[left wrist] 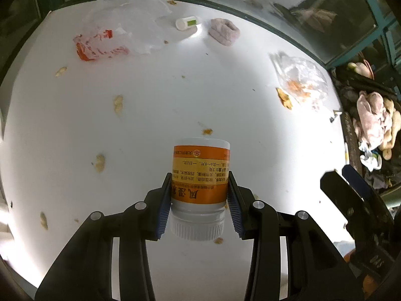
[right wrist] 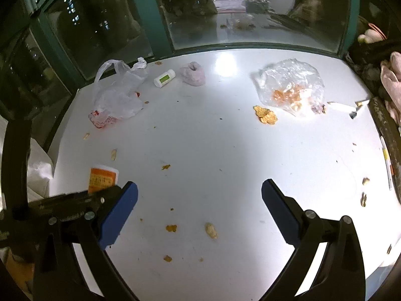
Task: Collect trash
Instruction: 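Carry the pill bottle in the left gripper toward the trash bin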
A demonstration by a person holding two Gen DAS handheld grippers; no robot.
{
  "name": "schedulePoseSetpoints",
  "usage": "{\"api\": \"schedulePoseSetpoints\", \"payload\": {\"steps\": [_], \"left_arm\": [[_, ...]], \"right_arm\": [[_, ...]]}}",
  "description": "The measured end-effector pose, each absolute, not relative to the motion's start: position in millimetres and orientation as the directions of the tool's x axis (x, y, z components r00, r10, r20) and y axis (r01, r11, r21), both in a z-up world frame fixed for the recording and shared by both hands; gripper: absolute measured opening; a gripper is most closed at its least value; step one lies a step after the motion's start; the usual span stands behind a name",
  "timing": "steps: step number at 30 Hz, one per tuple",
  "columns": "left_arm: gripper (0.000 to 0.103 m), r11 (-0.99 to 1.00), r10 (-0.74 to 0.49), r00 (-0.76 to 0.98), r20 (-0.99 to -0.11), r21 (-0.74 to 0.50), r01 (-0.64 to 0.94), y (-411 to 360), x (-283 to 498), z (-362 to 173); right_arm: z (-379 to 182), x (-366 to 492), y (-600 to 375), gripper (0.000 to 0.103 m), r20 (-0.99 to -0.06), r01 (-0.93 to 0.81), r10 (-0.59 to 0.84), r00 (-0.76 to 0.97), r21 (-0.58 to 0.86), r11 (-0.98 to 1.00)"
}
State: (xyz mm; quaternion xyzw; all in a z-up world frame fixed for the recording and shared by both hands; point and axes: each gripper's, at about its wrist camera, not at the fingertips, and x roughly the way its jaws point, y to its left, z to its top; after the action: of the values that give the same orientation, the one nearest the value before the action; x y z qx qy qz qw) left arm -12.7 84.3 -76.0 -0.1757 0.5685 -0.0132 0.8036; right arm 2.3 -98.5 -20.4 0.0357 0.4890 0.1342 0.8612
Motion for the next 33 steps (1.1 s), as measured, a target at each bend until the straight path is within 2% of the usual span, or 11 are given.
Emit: {"api": "schedulePoseSetpoints", "payload": {"steps": [7, 17, 25, 28, 33], "left_arm": [[0.039, 0.959, -0.193, 0.360, -0.913, -0.253, -0.128, 34.5, -20.5, -59.4], [0.039, 0.973, -0.231, 0.352, -0.907, -0.220, 0.070, -100.6, -40.4, -35.2], [0.039, 0.967, -0.254, 0.349, -0.902, -0.235, 0.097, -194.4, -66.9, -32.0], [0.039, 0.960, -0.276, 0.328, -0.903, -0.242, 0.140, -224.5, -70.8, -31.2], [0.039, 0.927, -0.312, 0.298, -0.902, -0.220, 0.304, -284.6, -76.4, -20.7]], "right_arm": [[-15.6, -12.9, -143.1, 0.096, -0.806, -0.186, 0.291, 0.516, 0.226, 0.956], [4.1, -58.5, -249.6, 0.096, -0.769, -0.152, 0.260, 0.584, 0.211, 0.965], [2.8, -86.8, -338.6, 0.096, -0.759, -0.130, 0.243, 0.604, 0.207, 0.970], [2.1, -99.3, -371.3, 0.096, -0.759, -0.081, 0.214, 0.615, 0.209, 0.975], [1.9, -125.0, -414.8, 0.096, -0.756, 0.053, 0.146, 0.638, 0.232, 0.971]]}}
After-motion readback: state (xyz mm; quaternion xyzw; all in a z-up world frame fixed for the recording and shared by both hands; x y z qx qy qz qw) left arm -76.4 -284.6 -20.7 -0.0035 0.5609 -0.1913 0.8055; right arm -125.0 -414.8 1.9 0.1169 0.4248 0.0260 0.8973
